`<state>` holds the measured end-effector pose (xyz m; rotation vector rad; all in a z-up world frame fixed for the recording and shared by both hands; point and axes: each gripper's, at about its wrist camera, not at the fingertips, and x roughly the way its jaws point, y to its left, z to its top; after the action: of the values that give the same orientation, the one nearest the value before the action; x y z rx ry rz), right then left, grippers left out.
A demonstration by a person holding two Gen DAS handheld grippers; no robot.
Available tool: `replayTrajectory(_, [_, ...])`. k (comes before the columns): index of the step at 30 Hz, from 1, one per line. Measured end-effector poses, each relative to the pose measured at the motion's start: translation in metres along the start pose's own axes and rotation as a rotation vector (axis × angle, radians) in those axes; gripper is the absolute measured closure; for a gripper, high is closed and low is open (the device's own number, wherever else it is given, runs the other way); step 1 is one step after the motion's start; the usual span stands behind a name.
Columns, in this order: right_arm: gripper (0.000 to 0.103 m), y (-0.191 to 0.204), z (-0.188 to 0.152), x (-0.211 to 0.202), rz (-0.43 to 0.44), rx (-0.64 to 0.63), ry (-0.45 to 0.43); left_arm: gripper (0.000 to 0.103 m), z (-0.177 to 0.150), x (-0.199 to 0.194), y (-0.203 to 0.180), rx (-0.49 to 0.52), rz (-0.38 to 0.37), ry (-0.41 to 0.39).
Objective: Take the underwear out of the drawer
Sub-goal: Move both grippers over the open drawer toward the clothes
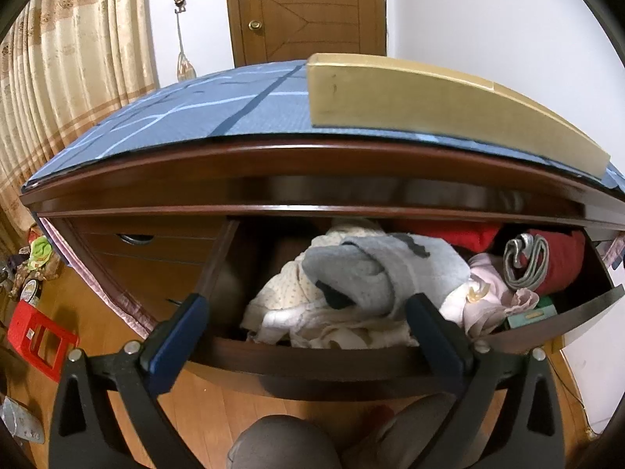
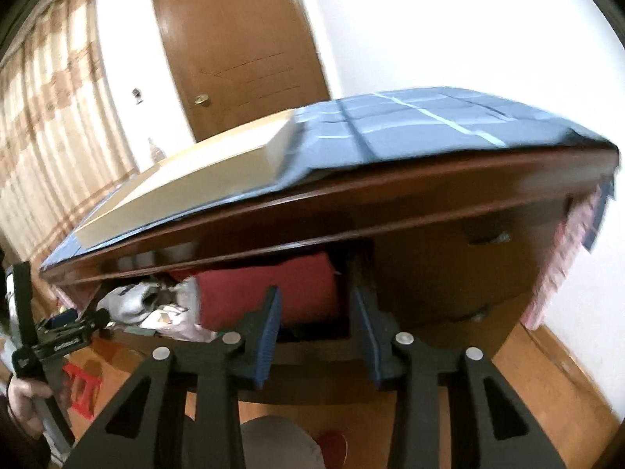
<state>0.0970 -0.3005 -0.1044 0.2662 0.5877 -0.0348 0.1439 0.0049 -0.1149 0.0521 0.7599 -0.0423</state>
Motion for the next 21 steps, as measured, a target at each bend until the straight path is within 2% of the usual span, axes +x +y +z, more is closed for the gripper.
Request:
replayTrajectory(5, [0.063, 0.010, 0.004, 0.038, 0.035, 0.017, 0.157, 0.000, 0.003, 0.003, -0.001, 0.002, 0.010, 0.025])
replayTrajectory(12, [0.063, 0.022, 0.007, 0.055, -0.028, -0.046, 0.235, 0.000, 0.009, 0.013, -0.001, 0.007, 0.015, 0.062])
replayTrajectory(16, [0.062, 0.037, 0.004, 0.059, -0.115, -0.150, 0.262, 0.000, 0.009, 0.012, -0.001, 0.006, 0.017, 0.061])
replayTrajectory(21, [0.062, 0.036, -0.001, 0.053, -0.126, -0.139, 0.265, 0.000, 0.007, 0.011, -0.003, 0.002, 0.034, 0.058])
